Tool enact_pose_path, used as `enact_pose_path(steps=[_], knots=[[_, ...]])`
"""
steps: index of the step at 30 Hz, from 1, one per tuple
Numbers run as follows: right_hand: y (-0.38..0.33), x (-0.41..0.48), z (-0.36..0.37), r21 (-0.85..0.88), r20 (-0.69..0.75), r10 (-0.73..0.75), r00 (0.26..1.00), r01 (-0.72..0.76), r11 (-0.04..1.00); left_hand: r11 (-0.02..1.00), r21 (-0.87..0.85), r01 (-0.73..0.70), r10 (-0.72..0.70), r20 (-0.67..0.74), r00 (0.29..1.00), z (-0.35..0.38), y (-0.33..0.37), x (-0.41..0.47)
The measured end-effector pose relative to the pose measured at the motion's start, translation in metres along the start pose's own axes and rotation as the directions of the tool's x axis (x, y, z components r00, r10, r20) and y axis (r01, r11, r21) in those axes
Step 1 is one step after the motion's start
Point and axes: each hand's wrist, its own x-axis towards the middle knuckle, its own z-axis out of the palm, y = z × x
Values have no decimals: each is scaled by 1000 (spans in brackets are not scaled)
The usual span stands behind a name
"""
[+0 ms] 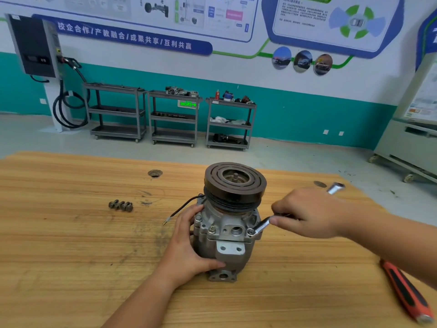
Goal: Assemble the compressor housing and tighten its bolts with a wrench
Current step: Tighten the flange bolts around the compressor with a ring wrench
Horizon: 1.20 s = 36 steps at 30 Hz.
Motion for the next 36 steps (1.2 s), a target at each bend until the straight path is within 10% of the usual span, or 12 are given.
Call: enact_pose_path(steps=[16, 28, 36], knots=[[24, 23, -2, 138, 124, -63, 990, 46, 989, 999, -48, -1, 2, 32, 999, 1, -1, 2], [13, 40, -15, -95, 173, -251, 952, 270, 958, 999, -51, 3, -2, 30, 1000, 2, -2, 2], [-5, 3, -11, -28, 245, -29, 969, 37, 999, 999, -46, 5, -5, 12, 1000, 2, -3, 2]])
